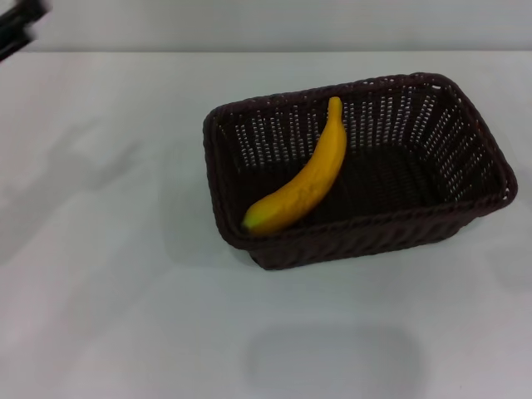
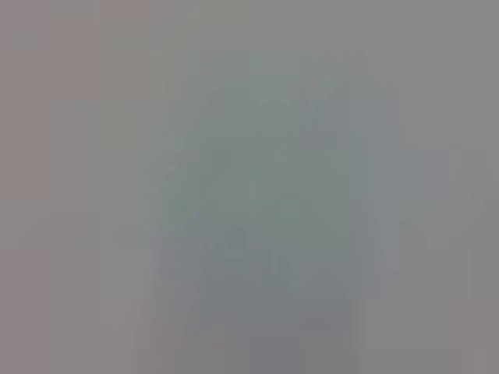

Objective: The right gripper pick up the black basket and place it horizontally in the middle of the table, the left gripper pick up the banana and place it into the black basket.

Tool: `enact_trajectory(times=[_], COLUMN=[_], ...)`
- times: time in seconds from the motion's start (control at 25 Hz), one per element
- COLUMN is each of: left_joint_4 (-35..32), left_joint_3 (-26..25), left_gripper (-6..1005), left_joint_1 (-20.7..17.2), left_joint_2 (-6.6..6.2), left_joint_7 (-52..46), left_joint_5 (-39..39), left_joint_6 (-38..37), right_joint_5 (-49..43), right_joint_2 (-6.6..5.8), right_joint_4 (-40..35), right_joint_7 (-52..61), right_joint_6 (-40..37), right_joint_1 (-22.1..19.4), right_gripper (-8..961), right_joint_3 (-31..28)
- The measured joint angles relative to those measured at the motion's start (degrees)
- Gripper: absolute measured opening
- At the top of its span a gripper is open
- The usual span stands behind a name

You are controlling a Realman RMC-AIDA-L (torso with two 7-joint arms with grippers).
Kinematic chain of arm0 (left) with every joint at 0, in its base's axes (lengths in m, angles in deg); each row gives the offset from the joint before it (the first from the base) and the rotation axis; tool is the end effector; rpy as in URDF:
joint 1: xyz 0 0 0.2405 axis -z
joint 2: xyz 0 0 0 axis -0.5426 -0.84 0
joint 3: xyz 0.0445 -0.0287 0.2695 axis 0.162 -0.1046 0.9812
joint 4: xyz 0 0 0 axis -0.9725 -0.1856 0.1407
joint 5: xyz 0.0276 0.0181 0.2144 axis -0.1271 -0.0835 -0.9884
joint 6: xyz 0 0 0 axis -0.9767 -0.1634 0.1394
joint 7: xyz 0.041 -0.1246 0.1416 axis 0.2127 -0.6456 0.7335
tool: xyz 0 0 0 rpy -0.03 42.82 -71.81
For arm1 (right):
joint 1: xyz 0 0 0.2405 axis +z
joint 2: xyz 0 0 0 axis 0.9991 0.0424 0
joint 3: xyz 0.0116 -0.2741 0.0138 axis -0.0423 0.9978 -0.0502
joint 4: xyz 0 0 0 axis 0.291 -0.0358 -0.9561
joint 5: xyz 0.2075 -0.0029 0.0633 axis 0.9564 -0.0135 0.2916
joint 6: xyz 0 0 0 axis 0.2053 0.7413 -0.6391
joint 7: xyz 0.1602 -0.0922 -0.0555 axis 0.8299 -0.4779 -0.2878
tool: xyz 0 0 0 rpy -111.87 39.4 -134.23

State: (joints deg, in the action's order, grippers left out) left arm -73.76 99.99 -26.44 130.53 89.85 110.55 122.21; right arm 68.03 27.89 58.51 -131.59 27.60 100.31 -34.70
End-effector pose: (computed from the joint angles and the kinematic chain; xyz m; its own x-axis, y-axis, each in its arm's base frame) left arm -0.2620 0.3480 0.0943 0.5937 -0.0598 0.8025 0.6118 -0.6143 -0.4983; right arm 0.3933 0.3493 0.0909 0.7408 0.0678 -0.6683 -0.6418 -0.2223 -0.7339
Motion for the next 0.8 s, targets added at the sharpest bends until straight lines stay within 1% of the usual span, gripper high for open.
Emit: enact_trajectory(times=[0.08,0.12,0.2,0.32,0.36,0.4,0.52,0.6,0.8], left_joint_4=[5.29,9.12,15.59,26.36,29.03,33.45,41.87,46.08,50.30], left_joint_3=[0.00,-0.09,-0.26,-0.50,-0.54,-0.54,-0.55,-0.55,-0.57], left_gripper=[887,887,887,887,887,887,887,887,887], left_joint_1=[-3.04,-4.29,-5.56,-6.70,-6.78,-6.83,-6.18,-5.74,-5.54], left_joint_2=[0.04,0.03,-0.04,-0.10,-0.08,0.00,0.00,-0.01,-0.01], left_joint_7=[7.16,11.12,17.48,28.31,30.88,34.94,41.53,43.86,44.79], left_joint_5=[5.73,9.15,14.44,22.42,24.41,27.11,31.66,34.11,38.90], left_joint_6=[0.57,1.70,4.49,9.17,10.41,12.48,16.67,18.67,22.85], right_joint_5=[5.89,9.26,12.89,14.41,14.38,14.35,14.14,14.08,14.07], right_joint_2=[0.01,0.01,-0.01,-0.09,-0.11,-0.13,-0.31,-0.44,-0.58], right_joint_4=[4.17,6.50,8.91,10.64,11.01,11.20,11.36,11.21,11.43], right_joint_7=[-4.44,-7.15,-10.02,-11.40,-11.44,-11.47,-11.79,-11.79,-11.78], right_joint_6=[0.34,0.75,1.14,0.99,0.96,0.94,0.87,0.85,0.68], right_joint_1=[0.00,0.00,-0.03,-0.07,-0.10,-0.12,-0.78,-1.11,-0.89], right_gripper=[663,663,663,664,664,665,665,666,667], right_joint_3=[-0.01,0.00,-0.35,-2.73,-3.84,-4.30,-4.72,-4.44,-4.57])
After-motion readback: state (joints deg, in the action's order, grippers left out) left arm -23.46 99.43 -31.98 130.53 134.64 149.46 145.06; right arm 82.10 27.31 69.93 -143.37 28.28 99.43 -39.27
